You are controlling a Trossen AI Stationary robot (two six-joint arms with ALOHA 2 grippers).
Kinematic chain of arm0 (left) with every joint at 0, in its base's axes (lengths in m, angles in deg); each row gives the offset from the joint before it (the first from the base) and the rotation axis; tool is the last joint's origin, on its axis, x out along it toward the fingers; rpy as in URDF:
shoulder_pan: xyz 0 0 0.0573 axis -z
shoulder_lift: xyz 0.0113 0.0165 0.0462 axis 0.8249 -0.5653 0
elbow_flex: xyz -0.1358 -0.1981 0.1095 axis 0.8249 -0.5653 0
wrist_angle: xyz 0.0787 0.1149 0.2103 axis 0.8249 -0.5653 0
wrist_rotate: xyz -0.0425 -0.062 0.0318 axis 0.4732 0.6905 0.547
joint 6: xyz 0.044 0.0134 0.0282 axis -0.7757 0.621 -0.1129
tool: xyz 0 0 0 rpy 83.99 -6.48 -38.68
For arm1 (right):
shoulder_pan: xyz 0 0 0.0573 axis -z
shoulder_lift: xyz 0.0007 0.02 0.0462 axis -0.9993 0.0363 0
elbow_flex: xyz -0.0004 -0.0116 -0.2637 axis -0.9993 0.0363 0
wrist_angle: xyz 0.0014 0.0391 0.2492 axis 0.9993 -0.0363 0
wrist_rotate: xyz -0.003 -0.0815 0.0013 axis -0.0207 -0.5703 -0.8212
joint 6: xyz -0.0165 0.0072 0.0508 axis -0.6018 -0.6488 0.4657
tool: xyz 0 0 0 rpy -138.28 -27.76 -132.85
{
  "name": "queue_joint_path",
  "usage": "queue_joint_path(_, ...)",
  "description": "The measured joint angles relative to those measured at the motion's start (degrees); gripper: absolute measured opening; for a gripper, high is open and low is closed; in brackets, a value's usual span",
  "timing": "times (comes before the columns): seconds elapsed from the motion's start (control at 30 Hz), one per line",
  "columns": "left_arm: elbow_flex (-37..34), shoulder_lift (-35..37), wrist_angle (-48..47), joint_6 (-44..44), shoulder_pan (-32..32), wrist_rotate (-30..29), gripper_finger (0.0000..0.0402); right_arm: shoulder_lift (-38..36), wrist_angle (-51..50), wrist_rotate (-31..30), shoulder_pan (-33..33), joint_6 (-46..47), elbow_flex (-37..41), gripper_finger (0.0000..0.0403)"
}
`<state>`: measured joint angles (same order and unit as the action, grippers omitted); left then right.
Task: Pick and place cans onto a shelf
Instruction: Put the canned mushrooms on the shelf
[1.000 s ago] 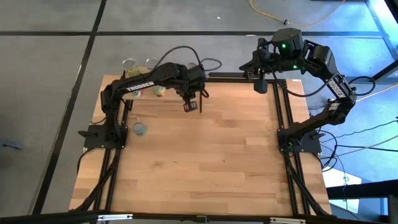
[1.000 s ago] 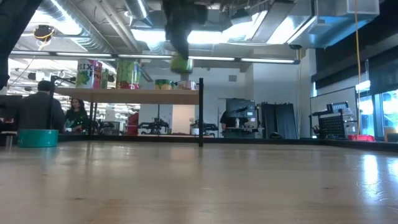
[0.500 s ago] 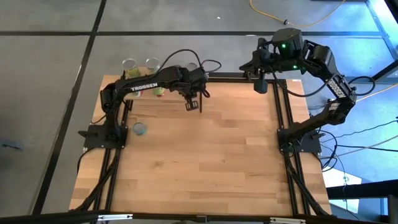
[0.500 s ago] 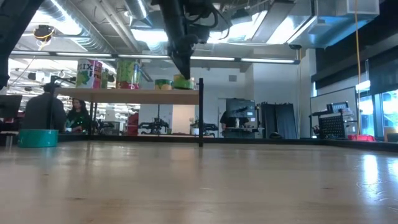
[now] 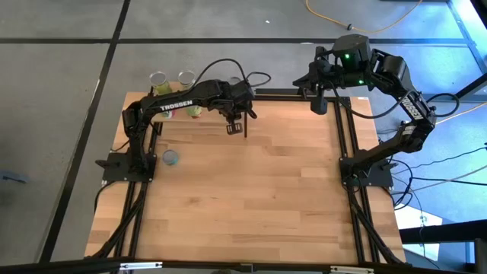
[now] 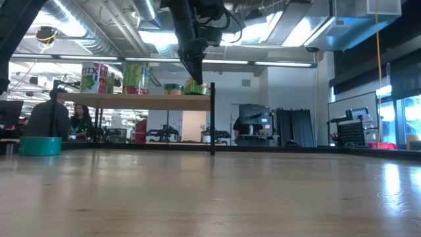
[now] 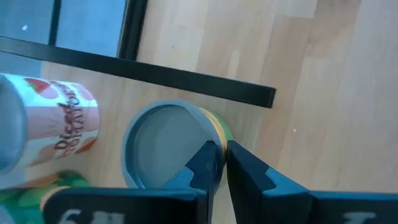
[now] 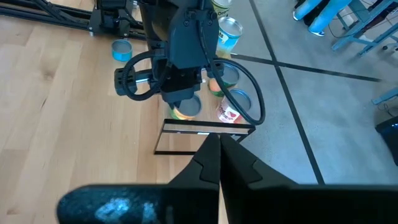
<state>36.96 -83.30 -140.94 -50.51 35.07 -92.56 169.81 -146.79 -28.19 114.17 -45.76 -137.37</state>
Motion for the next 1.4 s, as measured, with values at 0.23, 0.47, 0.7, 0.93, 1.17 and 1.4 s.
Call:
queue_joint_path(0.23,0.4,0.0,-0.7,0.0,0.1,-5.6,0.0041,0.0,0.0,0.0,0.0,0.0,0.0,0.0000)
queue_joint_path(0.47,1.0,0.1,-0.4,0.4,0.5,-5.5,0.0042,0.0,0.0,0.0,0.0,0.0,0.0,0.0000)
queue_joint_path(0.7,1.0,0.1,-0.3,0.4,0.3,-5.3,0.0043,0.0,0.0,0.0,0.0,0.0,0.0,0.0000)
queue_joint_path(0.93,1.0,0.1,-0.3,0.4,0.2,-5.3,0.0043,0.0,0.0,0.0,0.0,0.0,0.0,0.0000)
queue_joint_path(1.17,1.0,0.1,-0.3,0.4,0.2,-1.6,0.0030,0.0,0.0,0.0,0.0,0.0,0.0,0.0000)
queue_joint_path(1.4,1.0,0.1,-0.3,0.0,0.2,-1.3,0.0044,0.0,0.0,0.0,0.0,0.0,0.0,0.0000)
